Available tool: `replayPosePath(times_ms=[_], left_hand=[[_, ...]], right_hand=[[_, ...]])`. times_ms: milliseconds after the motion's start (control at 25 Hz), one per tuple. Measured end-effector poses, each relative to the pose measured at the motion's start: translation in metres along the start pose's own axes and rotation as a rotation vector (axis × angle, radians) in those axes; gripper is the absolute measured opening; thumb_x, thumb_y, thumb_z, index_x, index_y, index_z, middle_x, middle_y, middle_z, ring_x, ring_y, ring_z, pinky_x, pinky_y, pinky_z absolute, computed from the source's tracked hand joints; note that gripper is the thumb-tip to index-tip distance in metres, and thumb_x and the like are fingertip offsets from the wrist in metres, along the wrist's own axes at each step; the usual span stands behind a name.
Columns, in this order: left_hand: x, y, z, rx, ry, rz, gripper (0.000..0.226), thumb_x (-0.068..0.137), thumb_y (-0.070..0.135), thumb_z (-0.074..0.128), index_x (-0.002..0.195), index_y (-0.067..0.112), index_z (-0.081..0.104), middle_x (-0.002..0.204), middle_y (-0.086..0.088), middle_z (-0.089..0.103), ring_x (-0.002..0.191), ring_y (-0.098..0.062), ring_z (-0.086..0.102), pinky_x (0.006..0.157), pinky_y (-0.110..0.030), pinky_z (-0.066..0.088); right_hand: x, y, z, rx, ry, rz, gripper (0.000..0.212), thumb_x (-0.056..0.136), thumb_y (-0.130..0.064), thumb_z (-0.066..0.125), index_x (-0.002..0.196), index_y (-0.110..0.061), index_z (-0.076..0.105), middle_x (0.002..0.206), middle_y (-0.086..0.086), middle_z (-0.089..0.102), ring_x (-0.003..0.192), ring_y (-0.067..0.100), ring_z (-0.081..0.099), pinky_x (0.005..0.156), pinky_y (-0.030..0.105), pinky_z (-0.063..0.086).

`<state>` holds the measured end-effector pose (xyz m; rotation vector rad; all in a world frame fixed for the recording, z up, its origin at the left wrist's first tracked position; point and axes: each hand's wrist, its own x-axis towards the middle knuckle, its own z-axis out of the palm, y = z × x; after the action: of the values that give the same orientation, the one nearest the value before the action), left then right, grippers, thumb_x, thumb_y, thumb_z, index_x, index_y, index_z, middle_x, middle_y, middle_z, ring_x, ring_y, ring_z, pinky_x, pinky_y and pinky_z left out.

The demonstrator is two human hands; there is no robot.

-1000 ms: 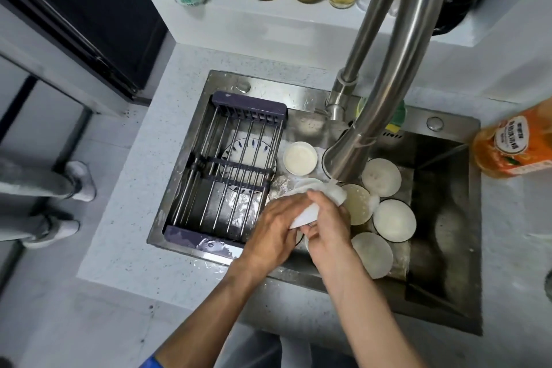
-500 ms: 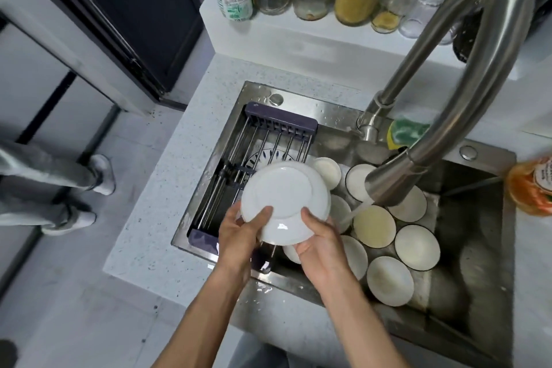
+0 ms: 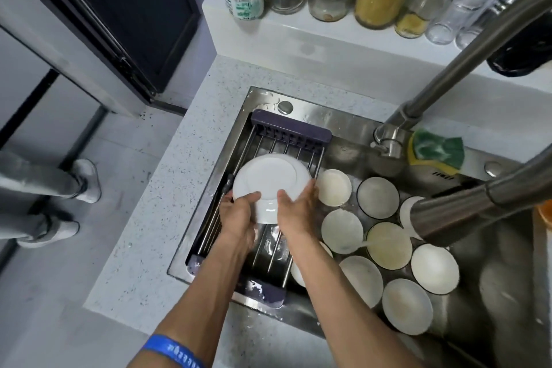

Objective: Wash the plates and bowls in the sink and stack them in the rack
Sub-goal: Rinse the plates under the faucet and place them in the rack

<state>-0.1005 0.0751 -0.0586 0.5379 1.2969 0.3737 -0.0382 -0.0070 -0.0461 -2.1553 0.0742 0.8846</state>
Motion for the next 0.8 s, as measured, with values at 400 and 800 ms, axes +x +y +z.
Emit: replayPosePath(times_ms=[400,800], left_hand=[[0.022,-0.019,0.027,-0.058,0.133,0.064,0.063,0.078,-0.013,0.067,0.135,0.006,0.047,0.117,-0.013,0.066,0.094,-0.021,0.065,0.073,-0.033,0.058],[0.010,-0.031,-0.004,0.562,0.093,0.267,0.037,0.086,0.009,0.071,0.119,0.023,0.061,0.120,-0.003,0.064,0.112,-0.019,0.062,0.106,-0.041,0.047]], right_hand=[[0.014,0.024,-0.014,-0.410,0.164,-0.285,0.031,0.100,-0.021,0.049,0.128,-0.016,0.060,0.133,-0.001,0.059,0.118,0.021,0.057,0.092,0.034,0.046],[0.037,0.129,-0.015,0.199,0.117,0.190,0.018,0.094,-0.015,0.056,0.095,-0.032,0.064,0.092,0.002,0.072,0.065,0.023,0.067,0.051,0.031,0.053]])
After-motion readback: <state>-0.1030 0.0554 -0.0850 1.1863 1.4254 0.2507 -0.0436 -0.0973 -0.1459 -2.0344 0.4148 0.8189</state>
